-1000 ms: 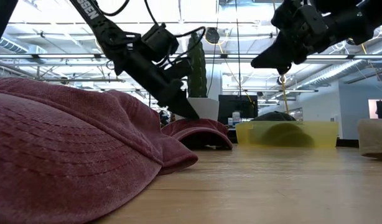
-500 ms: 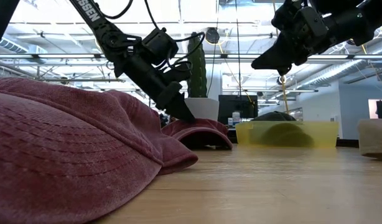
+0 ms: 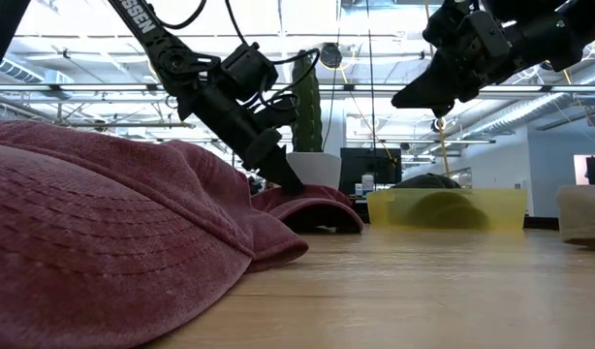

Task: Pick & Place hat
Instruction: Put the top red cap into the transparent bin

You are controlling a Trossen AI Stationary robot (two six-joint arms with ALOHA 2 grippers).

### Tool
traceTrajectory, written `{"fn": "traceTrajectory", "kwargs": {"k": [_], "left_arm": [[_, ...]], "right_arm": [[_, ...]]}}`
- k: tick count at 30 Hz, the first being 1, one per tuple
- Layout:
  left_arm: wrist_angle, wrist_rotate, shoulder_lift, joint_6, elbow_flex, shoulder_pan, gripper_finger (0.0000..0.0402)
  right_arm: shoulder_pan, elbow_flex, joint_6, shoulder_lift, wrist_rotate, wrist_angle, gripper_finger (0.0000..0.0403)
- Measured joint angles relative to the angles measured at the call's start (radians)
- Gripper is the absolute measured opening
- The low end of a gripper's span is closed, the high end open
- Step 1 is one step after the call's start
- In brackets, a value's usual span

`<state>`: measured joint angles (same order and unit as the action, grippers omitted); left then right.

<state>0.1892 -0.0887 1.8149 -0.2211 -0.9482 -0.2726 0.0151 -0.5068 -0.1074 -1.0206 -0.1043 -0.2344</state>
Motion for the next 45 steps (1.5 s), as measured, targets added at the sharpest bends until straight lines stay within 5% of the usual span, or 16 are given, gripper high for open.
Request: {"fn": "traceTrajectory", "kwargs": {"k": [5, 10, 19, 33, 39, 45], "left_arm": [[0.005, -0.004, -0.015, -0.014, 0.001, 0.004, 0.0018], [0.015, -0.144, -0.082, 0.003, 0.002, 0.006, 0.0006], [-0.217, -0.198, -0.298, 0.014, 0.001, 0.013, 0.0006], [-0.494, -0.082, -0.569, -0.069, 0.001, -0.010, 0.0017], [-0.688, 0.106, -0.629, -0.042, 0.001, -0.075, 0.0005], [-0.711, 0.127, -0.684, -0.032, 0.001, -0.146, 0.0014]], "right_arm": [[0.000, 0.000, 0.011, 0.000, 0.000, 0.000, 0.0004], [0.000, 0.001, 0.011, 0.000, 0.000, 0.001, 0.0004], [0.000, 0.003, 0.004, 0.000, 0.000, 0.010, 0.0004], [0.000, 0.004, -0.006, 0.000, -0.003, 0.002, 0.0004], [0.000, 0.009, 0.016, 0.000, -0.004, 0.005, 0.0004], [-0.005, 0.051, 0.040, 0.000, -0.060, -0.055, 0.0004]]}}
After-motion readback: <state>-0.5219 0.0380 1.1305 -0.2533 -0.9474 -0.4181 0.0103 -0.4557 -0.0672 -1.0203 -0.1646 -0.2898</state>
